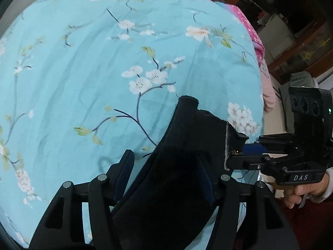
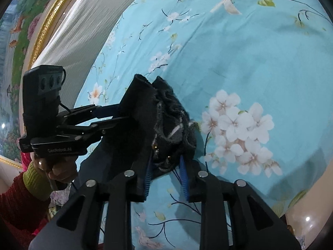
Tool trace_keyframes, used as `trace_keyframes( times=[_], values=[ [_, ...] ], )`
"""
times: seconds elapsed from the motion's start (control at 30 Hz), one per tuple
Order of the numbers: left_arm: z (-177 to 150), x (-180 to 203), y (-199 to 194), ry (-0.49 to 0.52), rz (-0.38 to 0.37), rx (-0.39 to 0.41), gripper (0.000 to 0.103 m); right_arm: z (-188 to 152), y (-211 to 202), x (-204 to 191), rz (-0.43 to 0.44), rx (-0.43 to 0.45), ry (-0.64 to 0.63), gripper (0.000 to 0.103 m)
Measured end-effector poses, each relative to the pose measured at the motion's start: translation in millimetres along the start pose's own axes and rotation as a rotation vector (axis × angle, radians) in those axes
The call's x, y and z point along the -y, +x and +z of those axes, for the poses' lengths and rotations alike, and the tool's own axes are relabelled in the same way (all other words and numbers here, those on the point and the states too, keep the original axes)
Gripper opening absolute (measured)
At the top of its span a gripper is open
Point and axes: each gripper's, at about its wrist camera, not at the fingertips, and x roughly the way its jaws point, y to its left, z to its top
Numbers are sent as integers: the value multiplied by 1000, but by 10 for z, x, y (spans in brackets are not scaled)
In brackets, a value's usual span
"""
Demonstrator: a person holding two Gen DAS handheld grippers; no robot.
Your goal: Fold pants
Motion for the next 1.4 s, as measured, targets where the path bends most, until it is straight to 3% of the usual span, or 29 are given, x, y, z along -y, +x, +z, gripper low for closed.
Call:
trace_keyframes(
  times=[0.17,0.23,0.3,0.37,0.53,0.77,1.0,1.4],
  values=[
    [114,61,203,20,-25,-40,55,-9,29,6,-3,10,-6,26],
    [157,84,221,24,-41,-35,41,-16,54,-28,-1,22,-21,26],
    [198,51,192,-2,-87,-27,13,-21,54,-37,-5,32,-41,15],
    [209,-3,104,-27,-106,3,11,9,-16,-15,19,54,-37,15],
    [117,-84,-205,-80,-152,81,10,82,-154,-89,91,81,-63,14],
    [-152,-141,-785,-117,-135,194,10,180,-178,-441,307,50,-97,14],
    [-697,-317,-1352,-175,-99,293,10,110,41,-1095,461,-57,-228,14],
    [-1633,-700,-1589,-349,-28,350,9,-273,782,-1759,522,-299,-382,14]
  ],
)
